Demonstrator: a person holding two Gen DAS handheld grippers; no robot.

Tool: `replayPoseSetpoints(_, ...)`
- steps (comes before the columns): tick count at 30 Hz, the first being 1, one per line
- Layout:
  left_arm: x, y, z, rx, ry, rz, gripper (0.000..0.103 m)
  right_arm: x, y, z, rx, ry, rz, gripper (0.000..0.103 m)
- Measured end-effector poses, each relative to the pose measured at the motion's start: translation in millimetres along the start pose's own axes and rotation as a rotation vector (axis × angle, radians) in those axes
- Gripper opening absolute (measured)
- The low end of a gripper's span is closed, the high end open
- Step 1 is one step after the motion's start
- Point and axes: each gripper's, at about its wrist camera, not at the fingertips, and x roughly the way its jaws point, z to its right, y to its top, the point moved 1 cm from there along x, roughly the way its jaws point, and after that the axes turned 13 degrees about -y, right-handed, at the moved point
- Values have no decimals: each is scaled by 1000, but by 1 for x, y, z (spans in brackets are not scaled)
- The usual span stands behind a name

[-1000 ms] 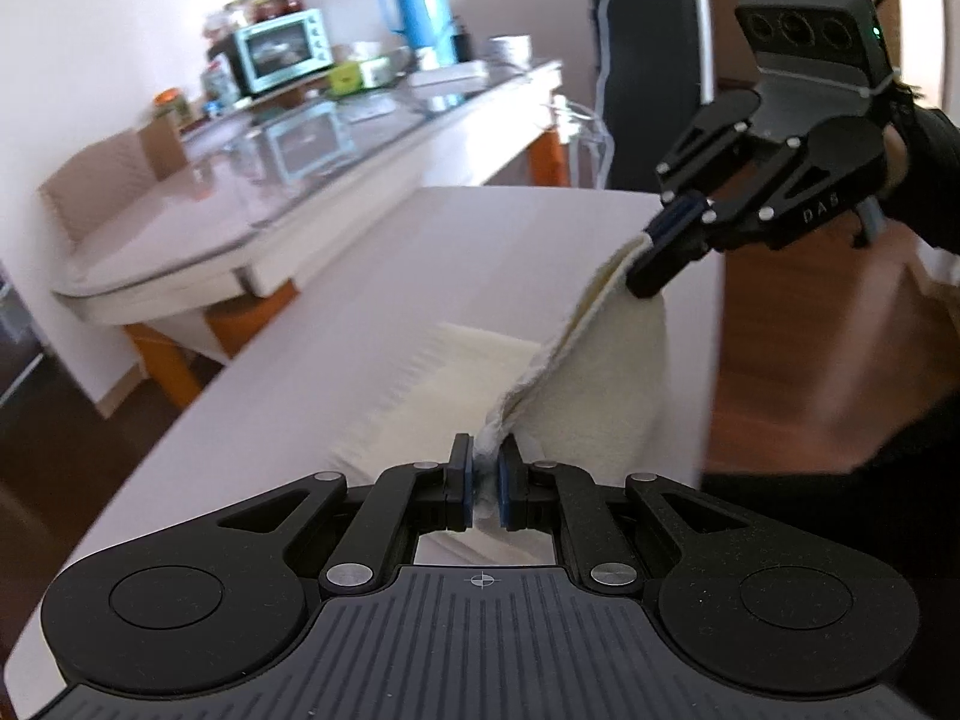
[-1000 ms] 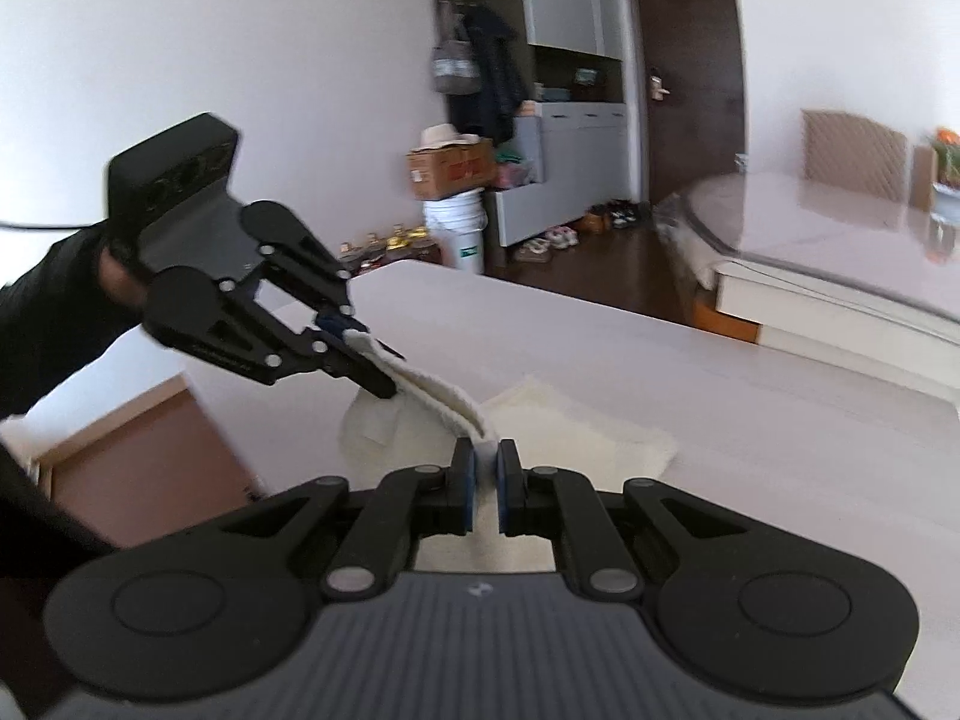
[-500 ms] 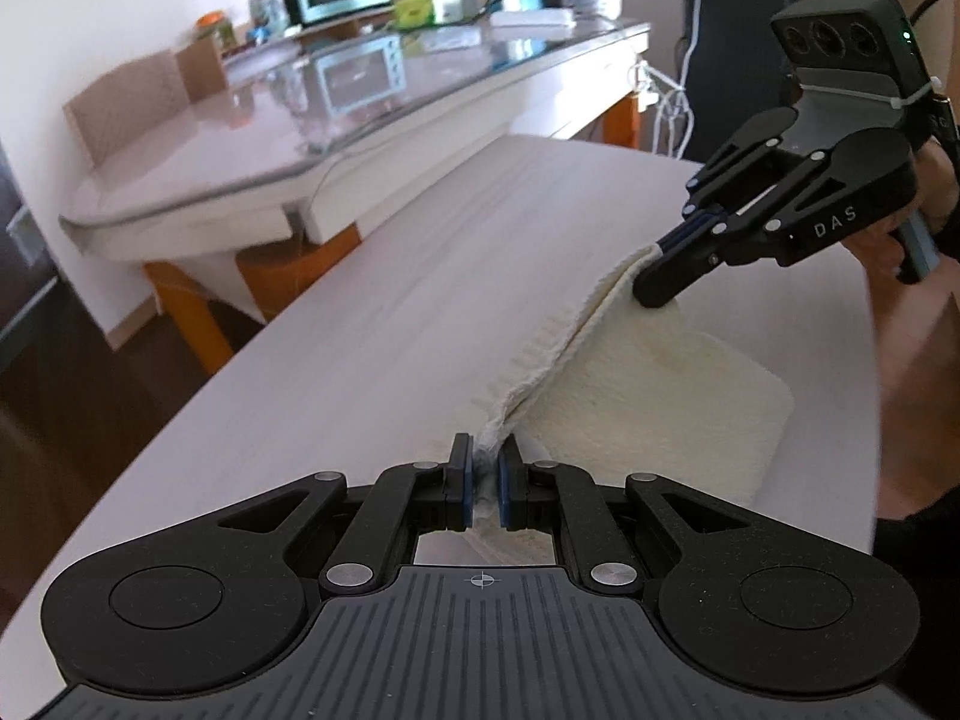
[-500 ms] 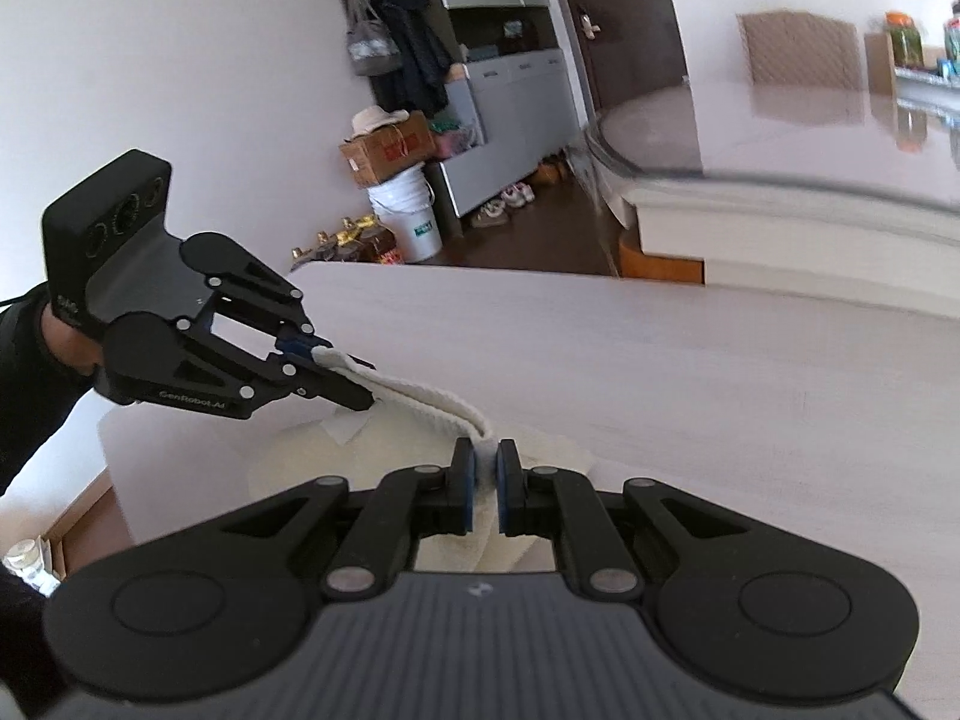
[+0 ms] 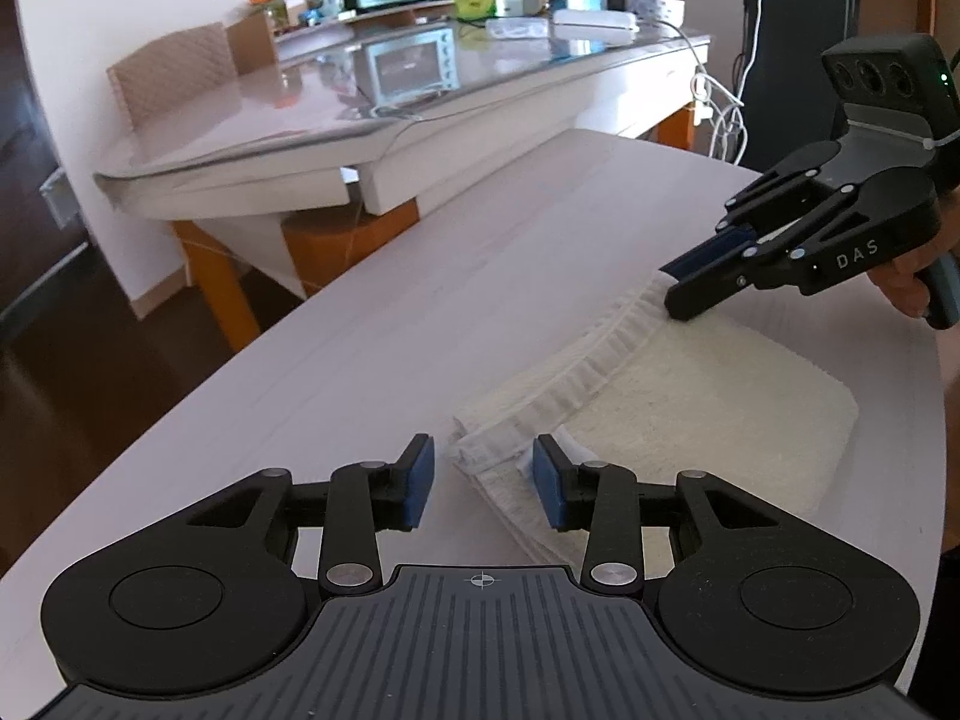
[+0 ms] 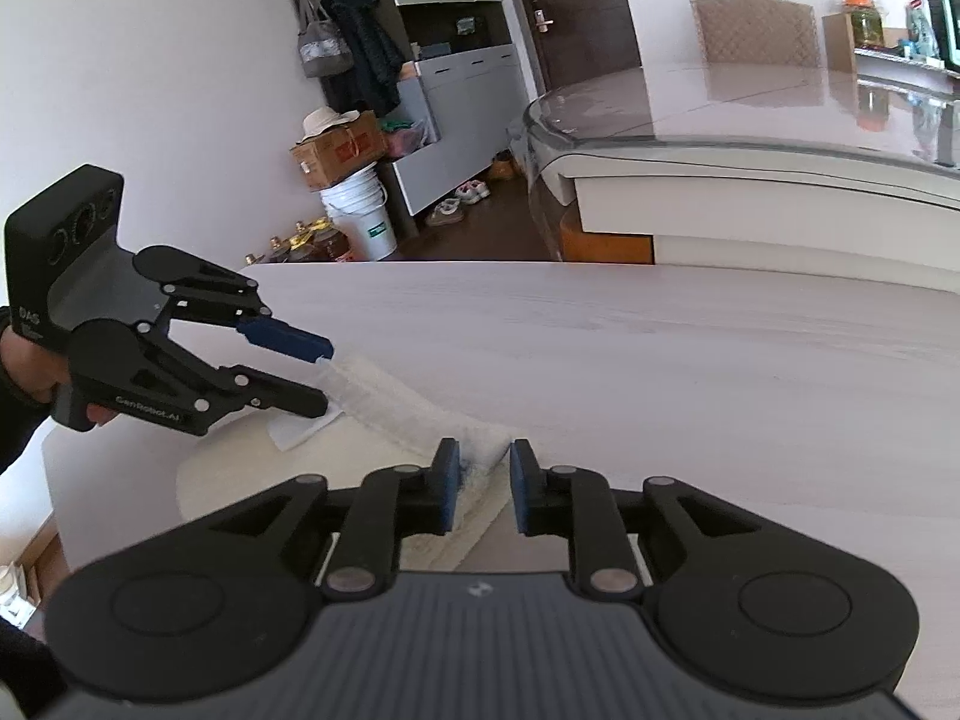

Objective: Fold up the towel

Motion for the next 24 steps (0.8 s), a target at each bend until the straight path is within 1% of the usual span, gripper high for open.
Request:
replayPoseSetpoints(3, 0, -3, 1, -2, 4, 4, 40, 0, -1, -3, -6, -15, 2, 20)
replayPoseSetpoints(6, -2, -3, 1, -11, 0, 13, 39, 0, 0, -4, -3, -17, 2, 13)
replayPoseSetpoints(10, -3, -1, -2, -20, -2, 22, 38, 1, 3, -3, 15, -15, 4, 13)
replayPoseSetpoints(11, -2, -1, -2, -20, -2, 21, 37, 1, 3, -2, 16, -20, 5, 13)
replayPoseSetpoints(12, -1, -1, -3, -20, -3, 19, 28, 2, 3, -2, 15, -23, 2, 13)
replayPoseSetpoints(13, 1, 0, -3, -21, -8, 15, 24, 4, 2, -2, 15, -25, -3, 13)
replayPoseSetpoints(16, 5, -1, -4, -33, -14, 10, 25, 8, 0, -2, 15, -36, -20, 15)
replayPoseSetpoints(24, 8, 1, -2, -41, 5, 3, 25, 11, 0, -3, -2, -46, -21, 15)
